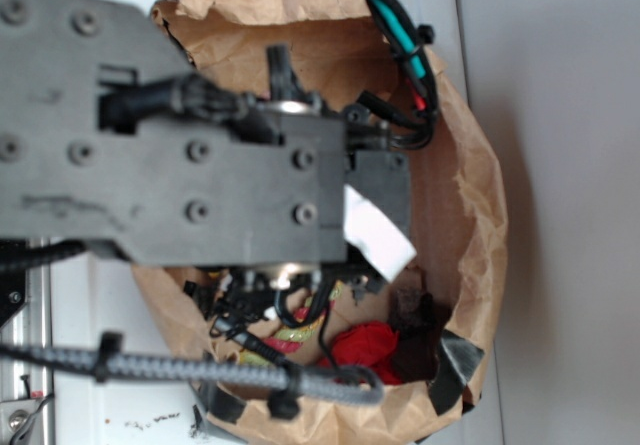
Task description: Grab the red paper.
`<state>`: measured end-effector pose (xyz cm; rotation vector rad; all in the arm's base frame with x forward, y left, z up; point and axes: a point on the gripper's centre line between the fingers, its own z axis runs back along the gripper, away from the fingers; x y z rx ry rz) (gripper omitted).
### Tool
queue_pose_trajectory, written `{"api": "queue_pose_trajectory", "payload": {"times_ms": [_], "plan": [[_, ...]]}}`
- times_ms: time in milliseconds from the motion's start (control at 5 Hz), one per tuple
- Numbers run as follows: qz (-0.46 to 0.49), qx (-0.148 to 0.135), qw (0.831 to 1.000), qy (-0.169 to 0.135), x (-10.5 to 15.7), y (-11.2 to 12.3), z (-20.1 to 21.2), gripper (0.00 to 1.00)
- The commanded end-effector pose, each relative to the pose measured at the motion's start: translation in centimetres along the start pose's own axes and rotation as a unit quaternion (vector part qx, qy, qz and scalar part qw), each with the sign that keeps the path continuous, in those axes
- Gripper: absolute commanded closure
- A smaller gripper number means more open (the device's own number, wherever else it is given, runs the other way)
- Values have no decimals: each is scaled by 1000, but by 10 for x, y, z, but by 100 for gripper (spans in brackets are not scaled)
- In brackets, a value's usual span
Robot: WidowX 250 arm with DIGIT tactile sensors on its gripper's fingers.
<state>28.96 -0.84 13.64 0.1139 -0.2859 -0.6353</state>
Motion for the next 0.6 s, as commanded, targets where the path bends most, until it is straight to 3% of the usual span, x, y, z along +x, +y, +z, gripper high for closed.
{"api": "queue_pose_trajectory", "payload": {"times_ms": [0,200,400], "plan": [[-77,-24,993,-81,18,-12,9,0],[-94,-53,988,-108,18,-3,6,0],[-96,-50,989,-100,18,-2,4,0]]}}
